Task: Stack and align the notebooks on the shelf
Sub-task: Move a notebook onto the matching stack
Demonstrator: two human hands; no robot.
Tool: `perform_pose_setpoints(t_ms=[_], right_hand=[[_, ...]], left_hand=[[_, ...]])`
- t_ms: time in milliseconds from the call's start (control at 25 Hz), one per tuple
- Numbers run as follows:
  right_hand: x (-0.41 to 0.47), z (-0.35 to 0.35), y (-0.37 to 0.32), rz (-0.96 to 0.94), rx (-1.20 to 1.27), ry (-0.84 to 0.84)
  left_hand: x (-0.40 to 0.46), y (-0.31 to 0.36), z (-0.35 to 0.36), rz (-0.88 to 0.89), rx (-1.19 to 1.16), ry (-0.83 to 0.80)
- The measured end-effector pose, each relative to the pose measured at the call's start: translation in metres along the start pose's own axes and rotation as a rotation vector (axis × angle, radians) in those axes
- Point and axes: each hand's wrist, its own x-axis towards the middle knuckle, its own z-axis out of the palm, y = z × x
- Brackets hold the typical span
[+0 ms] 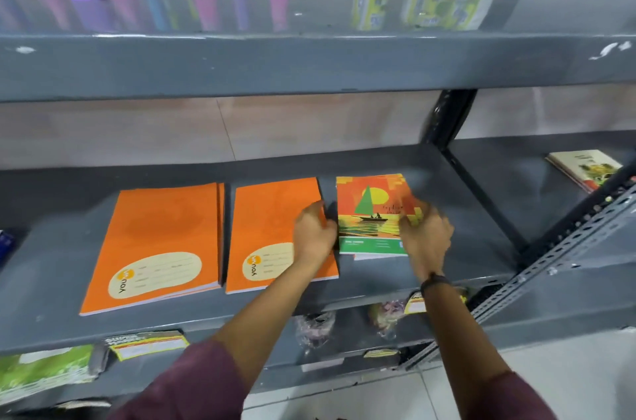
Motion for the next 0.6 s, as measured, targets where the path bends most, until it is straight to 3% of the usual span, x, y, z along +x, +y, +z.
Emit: perform_pose_setpoints(t_ms=[80,200,280,400,480,600], right_hand=[[-0.015,0.008,-0.011,-0.248,0.048,0.059],[-0.051,0.039,-0.034,-0.414,0.123,-0.408],[-0.070,0.064,-0.035,-0.442,0.022,-0.588],[-0.080,0.078,-0.033,-0.486,-0.204,-0.566],[-0.078,0.079,-0.035,-0.498,-0.225,-0.548],[-0.079,0.081,-0.037,-0.495,-0.243,-0.546]], left_hand=[[0.004,-0.028,-0.027,0.021,0.353,0.189],[0.001,-0.053,-0.061,-0.198,0.481,0.260],[0.000,-0.057,-0.067,-0.276,0.409,0.232],[0.002,-0.056,-0.071,-0.248,0.227,0.306],[0.005,-0.053,-0.078,-0.234,0.045,0.382],[0.009,-0.049,-0.086,-0.328,-0.269,0.259]])
